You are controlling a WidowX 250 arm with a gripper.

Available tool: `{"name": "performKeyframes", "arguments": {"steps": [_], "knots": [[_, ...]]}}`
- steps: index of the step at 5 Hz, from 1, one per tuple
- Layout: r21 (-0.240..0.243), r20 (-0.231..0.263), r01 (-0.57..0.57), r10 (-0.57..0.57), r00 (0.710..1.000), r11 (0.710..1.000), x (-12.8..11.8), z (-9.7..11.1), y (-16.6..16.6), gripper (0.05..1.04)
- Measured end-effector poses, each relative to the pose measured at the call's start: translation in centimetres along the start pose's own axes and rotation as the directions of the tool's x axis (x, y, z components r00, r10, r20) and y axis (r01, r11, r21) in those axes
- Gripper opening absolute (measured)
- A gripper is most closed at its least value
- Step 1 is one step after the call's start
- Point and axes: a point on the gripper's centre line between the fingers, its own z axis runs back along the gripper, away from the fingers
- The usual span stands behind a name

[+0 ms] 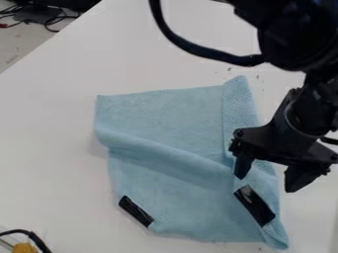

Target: Move the cloth

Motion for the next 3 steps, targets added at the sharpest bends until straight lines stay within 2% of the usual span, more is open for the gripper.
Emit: {"name": "performKeyframes", "arguments": {"steps": [1,2,3], "knots": [[-0.048,0.035,-0.005,0.007,0.999,0.999,0.7,1.0,0.4,1.0],[-0.065,0.082,0.029,-0.024,0.996,0.997,1.3,1.7,1.3,1.0],[-0.055,0.035,0.105,-0.103,0.994,0.993,2.3,1.9,2.7,1.0]]}}
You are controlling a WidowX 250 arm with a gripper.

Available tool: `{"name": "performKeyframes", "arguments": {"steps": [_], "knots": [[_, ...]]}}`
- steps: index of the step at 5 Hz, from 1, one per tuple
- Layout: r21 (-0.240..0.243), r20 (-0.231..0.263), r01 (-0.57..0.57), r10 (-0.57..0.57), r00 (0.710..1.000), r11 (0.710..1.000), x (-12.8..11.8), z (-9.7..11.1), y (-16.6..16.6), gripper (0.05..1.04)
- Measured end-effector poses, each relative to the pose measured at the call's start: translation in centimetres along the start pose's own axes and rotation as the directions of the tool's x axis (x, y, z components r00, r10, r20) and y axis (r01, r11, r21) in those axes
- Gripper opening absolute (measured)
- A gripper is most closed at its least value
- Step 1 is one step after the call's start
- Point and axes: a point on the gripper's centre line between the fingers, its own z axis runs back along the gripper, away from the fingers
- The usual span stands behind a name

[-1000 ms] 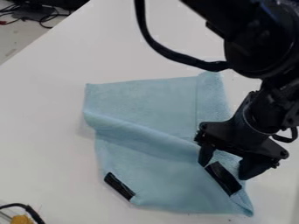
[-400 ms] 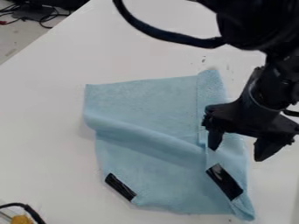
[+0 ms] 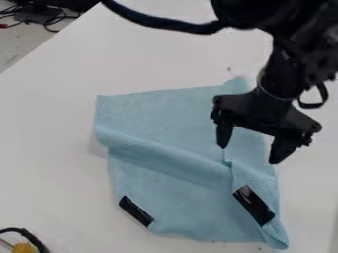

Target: Move the cloth

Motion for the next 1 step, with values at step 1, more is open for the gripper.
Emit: {"name": "performKeyframes", "arguments": {"steps": [1], "knots": [[-0.016,-0.038,0.071,-0.072,0.997,0.997,0.93,1.26,-0.25,1.0]]}}
